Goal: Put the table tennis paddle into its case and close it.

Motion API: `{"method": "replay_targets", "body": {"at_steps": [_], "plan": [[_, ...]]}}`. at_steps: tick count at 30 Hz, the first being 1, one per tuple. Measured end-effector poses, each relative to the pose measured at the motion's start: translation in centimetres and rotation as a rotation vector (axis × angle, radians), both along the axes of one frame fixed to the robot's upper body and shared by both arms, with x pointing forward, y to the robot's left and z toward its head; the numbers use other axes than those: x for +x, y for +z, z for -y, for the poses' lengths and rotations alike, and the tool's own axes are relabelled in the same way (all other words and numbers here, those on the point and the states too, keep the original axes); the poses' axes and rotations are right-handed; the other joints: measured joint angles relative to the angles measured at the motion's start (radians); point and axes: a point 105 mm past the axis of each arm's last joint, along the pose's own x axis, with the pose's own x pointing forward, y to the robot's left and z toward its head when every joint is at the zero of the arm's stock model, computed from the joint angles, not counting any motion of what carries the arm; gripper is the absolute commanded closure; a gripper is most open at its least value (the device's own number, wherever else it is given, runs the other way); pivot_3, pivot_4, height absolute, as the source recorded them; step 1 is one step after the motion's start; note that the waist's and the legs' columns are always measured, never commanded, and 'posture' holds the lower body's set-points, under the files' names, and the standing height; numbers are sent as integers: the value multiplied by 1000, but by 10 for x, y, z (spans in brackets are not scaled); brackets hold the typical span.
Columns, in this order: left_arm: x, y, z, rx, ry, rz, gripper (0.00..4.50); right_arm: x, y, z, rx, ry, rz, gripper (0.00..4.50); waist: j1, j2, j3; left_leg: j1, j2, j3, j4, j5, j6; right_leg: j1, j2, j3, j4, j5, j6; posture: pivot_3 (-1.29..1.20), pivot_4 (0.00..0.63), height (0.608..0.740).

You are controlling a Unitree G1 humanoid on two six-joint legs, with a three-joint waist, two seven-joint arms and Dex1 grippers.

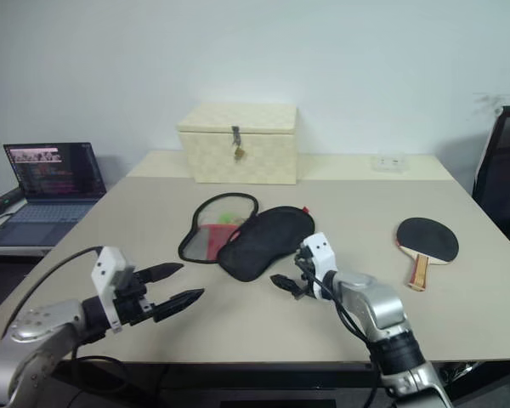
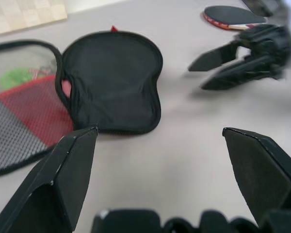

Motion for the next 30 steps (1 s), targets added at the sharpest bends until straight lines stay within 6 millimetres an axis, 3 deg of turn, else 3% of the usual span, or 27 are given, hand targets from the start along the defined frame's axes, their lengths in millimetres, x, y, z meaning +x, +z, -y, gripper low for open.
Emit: {"method": "replay_targets", "body": {"at_steps": [4, 11, 15, 22, 27, 30], "plan": [[4, 11, -6, 21, -20, 12, 0, 17, -11, -3, -7, -101, -67, 30, 0, 0, 0, 0, 0, 1, -1, 0, 0, -1, 0, 0, 0, 0, 0, 0, 150, 740], [9, 17, -8, 16, -29, 28, 0, 27, -6, -24, 65, -136, -122, 30, -3, 0, 0, 0, 1, 1, -1, 0, 0, -2, 0, 1, 1, 0, 0, 0, 150, 740], [11, 18, -10, 20, -22, 27, 0, 26, -6, -38, 86, -114, -140, 30, -10, 0, 0, 0, 2, 1, -1, 0, 0, -2, 1, 1, 1, 1, -1, 0, 150, 740], [12, 19, -10, 26, -28, 33, 0, 13, -2, -80, 106, 0, -159, 30, -20, 0, 0, -1, 2, 1, -2, 0, 0, -4, 1, 1, 1, 1, -2, 0, 150, 740], [12, 19, -10, 31, -25, 34, 0, 15, 3, -85, 98, 14, -132, 30, -21, 0, 0, -1, 2, 0, -2, 0, 0, -4, 1, 0, 1, 1, -2, 0, 150, 740], [12, 19, -10, 35, -23, 35, 0, 17, 1, -84, 93, 1, -129, 917, -22, 0, 0, -1, 2, 0, -2, 0, 0, -4, 1, 1, 1, 1, -2, 0, 150, 740]]}}
